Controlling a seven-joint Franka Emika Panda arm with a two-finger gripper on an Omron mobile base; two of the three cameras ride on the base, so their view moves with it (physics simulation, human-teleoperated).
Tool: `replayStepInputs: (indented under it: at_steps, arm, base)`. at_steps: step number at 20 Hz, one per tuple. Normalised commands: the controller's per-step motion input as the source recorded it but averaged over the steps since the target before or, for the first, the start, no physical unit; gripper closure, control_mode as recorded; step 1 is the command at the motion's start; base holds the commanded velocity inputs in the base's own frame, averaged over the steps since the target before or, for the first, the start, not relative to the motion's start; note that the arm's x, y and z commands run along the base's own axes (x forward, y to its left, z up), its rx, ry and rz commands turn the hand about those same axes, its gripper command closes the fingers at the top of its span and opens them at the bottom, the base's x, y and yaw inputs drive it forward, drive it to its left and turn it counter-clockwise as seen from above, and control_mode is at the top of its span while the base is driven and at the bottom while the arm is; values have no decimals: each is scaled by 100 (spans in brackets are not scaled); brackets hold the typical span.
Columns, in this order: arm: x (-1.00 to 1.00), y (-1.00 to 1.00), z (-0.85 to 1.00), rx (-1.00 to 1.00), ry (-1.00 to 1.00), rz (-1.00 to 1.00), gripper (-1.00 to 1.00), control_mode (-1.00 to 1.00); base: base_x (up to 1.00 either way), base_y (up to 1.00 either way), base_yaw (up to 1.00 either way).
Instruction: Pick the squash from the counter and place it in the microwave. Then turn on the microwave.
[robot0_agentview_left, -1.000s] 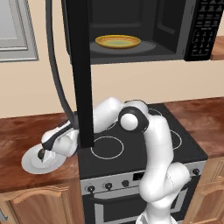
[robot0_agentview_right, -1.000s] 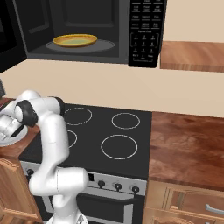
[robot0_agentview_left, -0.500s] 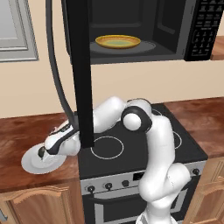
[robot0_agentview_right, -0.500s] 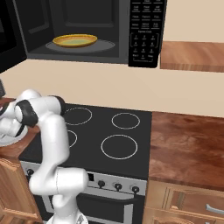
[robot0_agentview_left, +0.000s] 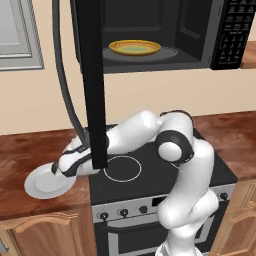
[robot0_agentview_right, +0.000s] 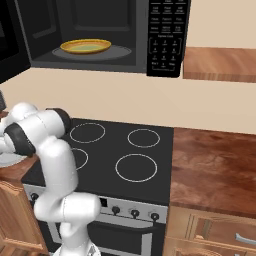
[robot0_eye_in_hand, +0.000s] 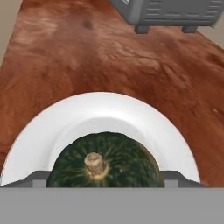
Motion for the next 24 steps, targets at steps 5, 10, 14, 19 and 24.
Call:
replayStepInputs:
  at_steps: [5, 10, 14, 19, 24]
  arm:
    - [-17, -94, 26, 0, 0, -14, 100, -100]
    - [-41, -89, 45, 0, 0, -11, 100, -100]
    - [-38, -91, 61, 0, 1, -11, 100, -100]
    - [-31, -72, 89, 0, 0, -11, 100, -100]
    - [-31, -43, 100, -4, 0, -12, 100, -100]
  base:
    - [0, 0, 0]
    - [0, 0, 0]
    - [0, 0, 0]
    - [0, 0, 0]
    - [0, 0, 0]
